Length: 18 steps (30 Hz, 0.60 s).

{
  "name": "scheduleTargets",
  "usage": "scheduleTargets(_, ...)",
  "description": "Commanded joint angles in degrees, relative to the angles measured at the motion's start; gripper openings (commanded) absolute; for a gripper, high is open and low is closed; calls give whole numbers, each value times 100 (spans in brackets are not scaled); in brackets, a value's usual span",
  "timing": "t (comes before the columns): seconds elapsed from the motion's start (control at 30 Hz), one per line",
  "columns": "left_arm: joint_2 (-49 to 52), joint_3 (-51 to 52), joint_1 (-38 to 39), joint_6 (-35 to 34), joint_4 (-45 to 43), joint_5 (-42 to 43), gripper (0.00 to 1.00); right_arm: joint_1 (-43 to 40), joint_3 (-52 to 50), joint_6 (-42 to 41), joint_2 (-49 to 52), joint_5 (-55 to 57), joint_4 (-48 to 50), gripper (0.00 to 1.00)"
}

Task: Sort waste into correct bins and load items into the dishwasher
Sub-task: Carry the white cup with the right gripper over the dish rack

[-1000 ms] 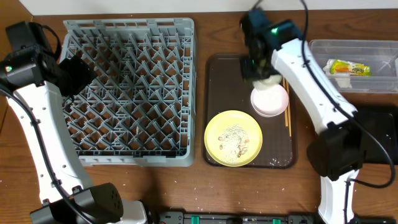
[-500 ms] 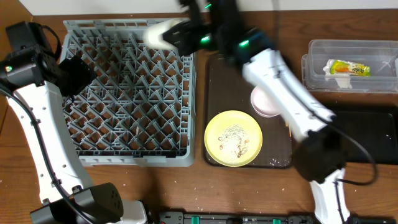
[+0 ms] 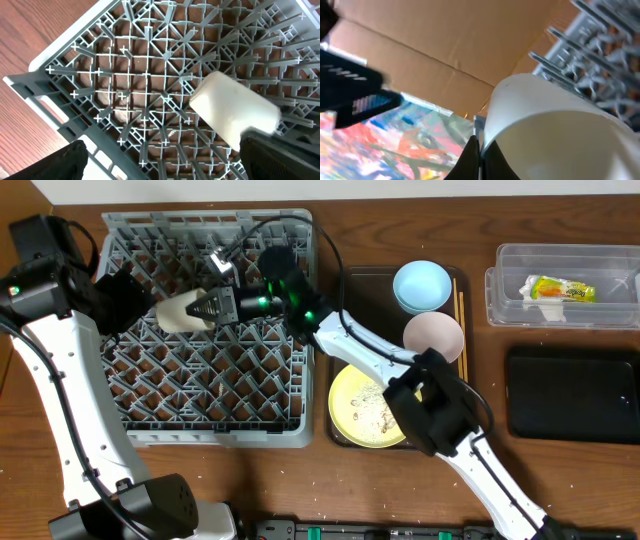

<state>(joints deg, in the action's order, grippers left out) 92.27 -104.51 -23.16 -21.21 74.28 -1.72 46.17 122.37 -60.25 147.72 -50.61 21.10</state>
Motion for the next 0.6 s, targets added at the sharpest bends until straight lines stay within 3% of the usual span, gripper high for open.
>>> scheduleTargets(0.0, 15, -46, -20, -52, 7, -48, 98, 22, 2, -662, 247, -44, 55, 1)
scheduleTargets(0.37, 15, -46, -20, -52, 7, -48, 98, -116, 4, -614, 350, -66, -286, 1)
scheduleTargets(0.57, 15, -46, -20, -52, 7, -48, 98, -317, 7, -201, 260, -20, -1394, 1)
